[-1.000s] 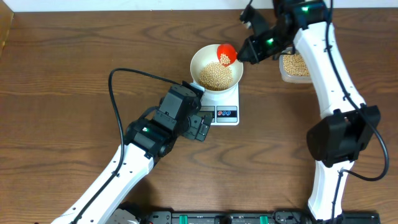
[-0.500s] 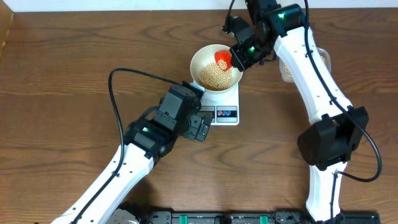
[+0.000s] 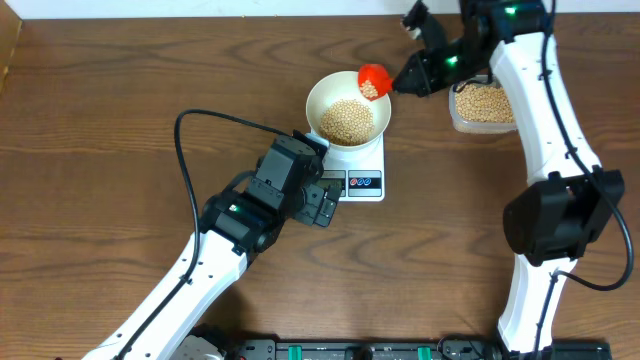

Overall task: Scoop item into bowl and weigh 50g on scale
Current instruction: 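Tilt the red scoop over the bowl to trickle chickpeas in, then tip the scoop further and shake it over the bowl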

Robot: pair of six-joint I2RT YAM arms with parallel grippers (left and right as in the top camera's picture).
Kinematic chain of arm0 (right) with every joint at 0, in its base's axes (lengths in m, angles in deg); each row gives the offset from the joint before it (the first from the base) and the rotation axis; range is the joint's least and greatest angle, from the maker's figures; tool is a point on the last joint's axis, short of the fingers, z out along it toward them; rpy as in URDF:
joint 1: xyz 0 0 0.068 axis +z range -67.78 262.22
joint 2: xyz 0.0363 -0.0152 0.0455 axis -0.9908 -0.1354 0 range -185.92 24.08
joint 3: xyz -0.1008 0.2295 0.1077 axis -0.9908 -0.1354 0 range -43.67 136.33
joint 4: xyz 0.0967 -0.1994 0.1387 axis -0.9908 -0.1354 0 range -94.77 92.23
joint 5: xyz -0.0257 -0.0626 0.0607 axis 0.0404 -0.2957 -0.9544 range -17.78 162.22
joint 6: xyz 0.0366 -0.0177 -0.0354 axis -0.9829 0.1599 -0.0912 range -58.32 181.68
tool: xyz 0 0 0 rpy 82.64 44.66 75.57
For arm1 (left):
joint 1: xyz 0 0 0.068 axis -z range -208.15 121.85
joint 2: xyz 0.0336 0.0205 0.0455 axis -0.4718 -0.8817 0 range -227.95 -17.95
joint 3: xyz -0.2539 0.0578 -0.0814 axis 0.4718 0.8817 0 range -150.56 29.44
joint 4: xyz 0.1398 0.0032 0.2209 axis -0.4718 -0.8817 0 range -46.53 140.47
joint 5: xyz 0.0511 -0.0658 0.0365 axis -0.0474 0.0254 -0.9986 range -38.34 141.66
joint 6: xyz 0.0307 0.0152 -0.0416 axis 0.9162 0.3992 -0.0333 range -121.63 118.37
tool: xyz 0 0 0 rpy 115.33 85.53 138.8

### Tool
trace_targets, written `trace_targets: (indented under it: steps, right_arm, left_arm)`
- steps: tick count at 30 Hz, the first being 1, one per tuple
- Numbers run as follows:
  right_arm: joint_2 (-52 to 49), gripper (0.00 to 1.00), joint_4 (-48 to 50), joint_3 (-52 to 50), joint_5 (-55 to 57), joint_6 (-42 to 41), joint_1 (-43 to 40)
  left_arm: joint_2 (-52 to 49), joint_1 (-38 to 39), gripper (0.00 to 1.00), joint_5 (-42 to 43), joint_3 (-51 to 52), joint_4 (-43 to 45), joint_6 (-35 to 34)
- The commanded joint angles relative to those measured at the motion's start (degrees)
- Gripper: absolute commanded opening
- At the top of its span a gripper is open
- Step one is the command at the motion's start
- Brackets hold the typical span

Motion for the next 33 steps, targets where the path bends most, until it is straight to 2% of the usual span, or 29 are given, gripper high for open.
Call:
trace_targets:
  steps: [1,9,24,33]
  right_arm:
    - [0.4,0.01,-0.3,1.2,-3.7,0.2,-0.5]
    - [0.4,0.01,-0.3,1.2,-2.4,1.4,0.9]
    - [0.4,0.01,-0.3,1.2,19.8,0.5,10.6]
    - [0.4,0.01,-0.1,1.2,19.5,0.1,10.7]
  left_arm:
    - [0.1,-0.3,1.00,-0.7,0.5,0.0,-0.1]
    - [0.1,-0.3,1.00,-0.7,0.5,0.0,-0.1]
    - [0.1,-0.3,1.00,-0.7,0.5,0.0,-0.1]
    - [0.1,-0.3,1.00,-0.7,0.5,0.0,-0.1]
